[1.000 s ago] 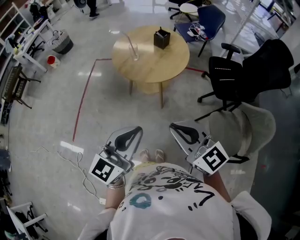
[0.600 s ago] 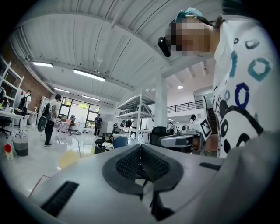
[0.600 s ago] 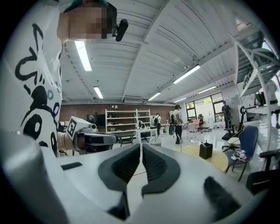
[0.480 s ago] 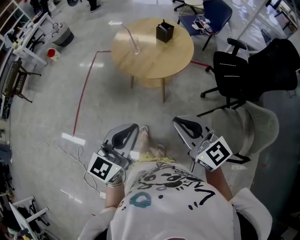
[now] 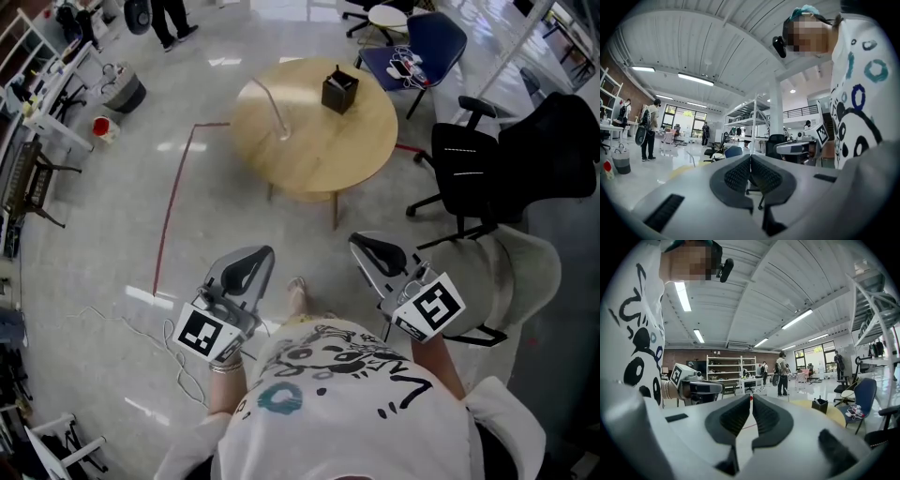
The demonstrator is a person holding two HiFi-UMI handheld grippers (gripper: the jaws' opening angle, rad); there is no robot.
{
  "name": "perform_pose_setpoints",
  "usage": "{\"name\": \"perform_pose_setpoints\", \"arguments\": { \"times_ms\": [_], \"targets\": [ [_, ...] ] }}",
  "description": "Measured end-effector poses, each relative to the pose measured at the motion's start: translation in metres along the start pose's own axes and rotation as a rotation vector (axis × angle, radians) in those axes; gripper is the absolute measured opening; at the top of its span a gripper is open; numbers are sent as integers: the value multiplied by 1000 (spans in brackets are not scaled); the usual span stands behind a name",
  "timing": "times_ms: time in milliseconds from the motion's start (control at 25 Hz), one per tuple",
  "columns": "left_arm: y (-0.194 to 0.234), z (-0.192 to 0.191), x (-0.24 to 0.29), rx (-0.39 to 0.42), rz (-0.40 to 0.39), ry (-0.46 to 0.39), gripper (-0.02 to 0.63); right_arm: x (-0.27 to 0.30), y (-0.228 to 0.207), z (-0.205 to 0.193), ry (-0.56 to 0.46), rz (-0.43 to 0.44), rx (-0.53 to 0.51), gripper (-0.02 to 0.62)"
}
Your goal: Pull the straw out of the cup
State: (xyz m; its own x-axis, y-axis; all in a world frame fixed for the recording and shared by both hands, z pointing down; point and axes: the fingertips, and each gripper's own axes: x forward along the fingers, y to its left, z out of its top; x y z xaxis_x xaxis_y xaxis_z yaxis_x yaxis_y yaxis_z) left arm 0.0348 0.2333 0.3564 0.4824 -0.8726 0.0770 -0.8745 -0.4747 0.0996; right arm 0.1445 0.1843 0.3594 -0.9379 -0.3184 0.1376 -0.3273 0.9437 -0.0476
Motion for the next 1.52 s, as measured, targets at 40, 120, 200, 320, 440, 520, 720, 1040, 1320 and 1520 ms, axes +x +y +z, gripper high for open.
{"name": "perform_pose_setpoints", "arguments": {
  "times_ms": [40, 120, 200, 320, 440, 520, 720, 1040, 1320, 1520],
  "targets": [
    [10, 2, 1, 0, -4, 2, 15, 10, -3, 4, -1, -3, -6, 31],
    [28, 4, 3, 1, -13, 7, 15, 29, -7, 12, -10, -9, -12, 31],
    [47, 7, 7, 0, -25, 7, 15, 47, -12, 19, -21, -16, -12, 31],
    [72, 8, 13, 3, -43, 7, 15, 72, -18, 23, -29, -30, -9, 31],
    [96, 7, 17, 7, -55, 5, 15, 93, -24, 22, -24, -49, -4, 31],
    [109, 7, 19, 7, -64, 3, 15, 105, -27, 21, -26, -63, 2, 31],
    [139, 0, 21, -3, -76, 15, 15, 130, -35, 19, -21, -93, 16, 31],
    [154, -13, 50, -33, -81, 43, 15, 138, -61, 3, 19, -105, 42, 31],
    [183, -16, 70, -58, -63, 43, 15, 171, -93, -1, 35, -87, 60, 31],
    [224, -14, 94, -63, -16, 69, 15, 211, -131, 7, 42, -53, 34, 31]
  ]
}}
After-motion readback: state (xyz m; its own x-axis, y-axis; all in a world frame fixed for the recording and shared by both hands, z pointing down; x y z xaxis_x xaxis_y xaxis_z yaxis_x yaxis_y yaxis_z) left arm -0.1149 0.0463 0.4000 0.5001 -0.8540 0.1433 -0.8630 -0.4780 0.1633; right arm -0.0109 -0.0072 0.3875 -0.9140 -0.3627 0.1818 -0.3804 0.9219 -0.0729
